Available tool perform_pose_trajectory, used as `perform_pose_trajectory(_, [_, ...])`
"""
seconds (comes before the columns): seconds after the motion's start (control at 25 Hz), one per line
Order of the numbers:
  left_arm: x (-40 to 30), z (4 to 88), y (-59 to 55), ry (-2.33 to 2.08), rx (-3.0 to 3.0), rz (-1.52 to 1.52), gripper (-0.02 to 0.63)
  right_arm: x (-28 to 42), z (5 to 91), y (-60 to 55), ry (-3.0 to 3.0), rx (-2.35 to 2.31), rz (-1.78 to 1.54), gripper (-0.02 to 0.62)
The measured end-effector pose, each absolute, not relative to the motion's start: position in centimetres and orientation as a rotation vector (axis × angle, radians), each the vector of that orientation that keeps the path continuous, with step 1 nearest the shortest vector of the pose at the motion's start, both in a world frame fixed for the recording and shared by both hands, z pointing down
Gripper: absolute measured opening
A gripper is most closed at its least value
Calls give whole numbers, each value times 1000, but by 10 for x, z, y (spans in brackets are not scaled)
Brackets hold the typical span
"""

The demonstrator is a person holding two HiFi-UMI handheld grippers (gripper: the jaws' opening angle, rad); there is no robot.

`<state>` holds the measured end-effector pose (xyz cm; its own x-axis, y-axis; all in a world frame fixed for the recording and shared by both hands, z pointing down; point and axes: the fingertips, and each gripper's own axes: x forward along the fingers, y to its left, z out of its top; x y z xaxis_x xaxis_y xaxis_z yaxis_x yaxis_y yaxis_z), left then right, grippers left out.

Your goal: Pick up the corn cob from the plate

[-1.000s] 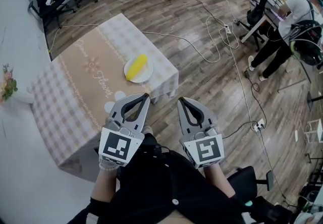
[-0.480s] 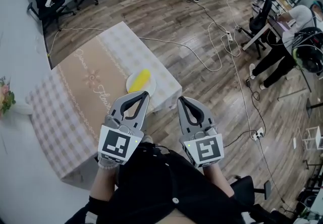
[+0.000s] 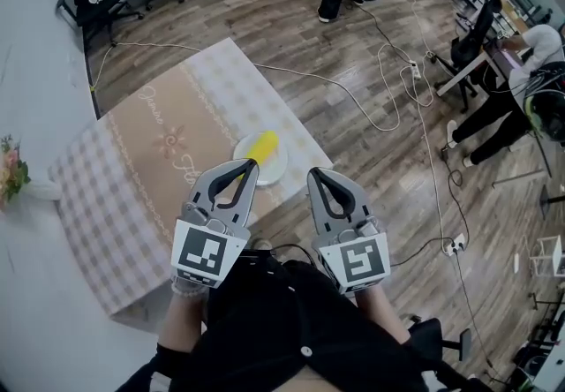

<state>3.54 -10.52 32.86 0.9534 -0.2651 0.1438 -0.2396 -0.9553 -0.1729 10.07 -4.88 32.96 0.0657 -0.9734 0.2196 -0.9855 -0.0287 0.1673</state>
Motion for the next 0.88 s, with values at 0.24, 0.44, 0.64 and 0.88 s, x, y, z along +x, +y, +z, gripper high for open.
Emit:
perform_pose_trajectory(0.24, [30, 331, -114, 429, -2950, -281, 12, 101, 332, -57, -1993, 2058, 72, 41])
perform_pose_trajectory(0.44, [20, 336, -123, 453, -2954, -296, 12, 99, 334, -64, -1987, 2044, 84, 41])
perform_pose_trajectory(0.64, [13, 339, -128, 492, -2970, -288, 12, 94, 339, -69, -2007, 2009, 96, 41])
perform_pose_trajectory(0.88, [8, 340, -135, 540, -2966, -302, 12, 92, 338, -81, -2041, 1967, 87, 41])
